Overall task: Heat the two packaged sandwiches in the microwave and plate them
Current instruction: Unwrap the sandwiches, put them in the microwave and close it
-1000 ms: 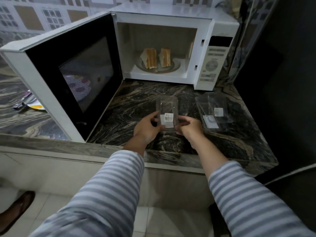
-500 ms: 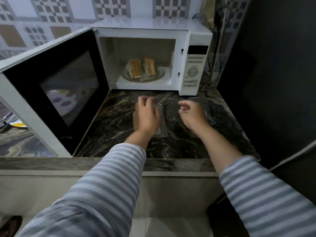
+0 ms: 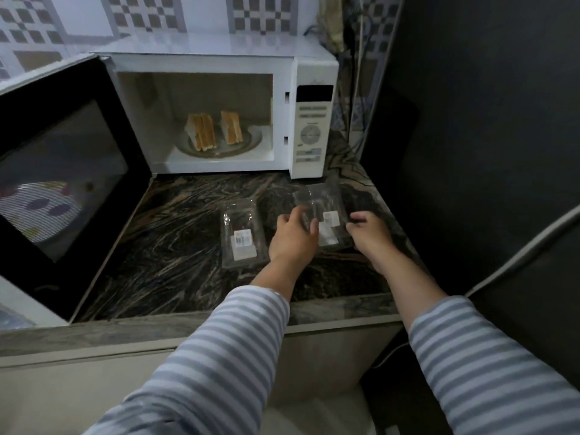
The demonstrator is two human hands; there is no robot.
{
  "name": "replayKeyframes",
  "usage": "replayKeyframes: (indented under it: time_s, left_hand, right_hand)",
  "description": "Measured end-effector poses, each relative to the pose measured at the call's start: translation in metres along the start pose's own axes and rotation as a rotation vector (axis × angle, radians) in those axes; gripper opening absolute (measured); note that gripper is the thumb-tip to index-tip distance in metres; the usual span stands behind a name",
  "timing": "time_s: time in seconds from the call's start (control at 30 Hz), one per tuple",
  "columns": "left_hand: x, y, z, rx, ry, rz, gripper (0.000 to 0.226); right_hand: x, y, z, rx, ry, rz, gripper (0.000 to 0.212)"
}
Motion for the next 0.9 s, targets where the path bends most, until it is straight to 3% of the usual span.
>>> replayKeyframes:
  time_s: [0.2,0.53,0.73,0.9]
  left_hand:
    - [0.001,0.012,0.01,-0.042,0.002,0.031,0.044]
    - [-0.002,0.037,0.021,-0.126,0.072,-0.161,0.022]
    - [0.002,0.044,0.025,-0.178,0.101,-0.227,0.033]
    - [0.0,0.041,0.021,-0.177,0.083,-0.127,0.023]
  right_hand:
    - [0.019,-0.004,-0.003,0.008,0.015,0.088,0.031]
    - [0.045,-0.006,-0.008,0.018,0.057,0.179,0.038]
    - [0.047,-0.006,-0.011,0.051,0.057,0.239,0.044]
    - [0.047,-0.006,-0.012,0.072,0.028,0.234,0.041]
Point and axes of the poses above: each hand's wrist, its own z-axis towards the middle knuckle, its own x-axis out of the palm, y = z × x, the point moved 8 cm from there along z, towards the middle knuckle, and after that the axes turned 14 degrees about -x, right-handed, at the moved point
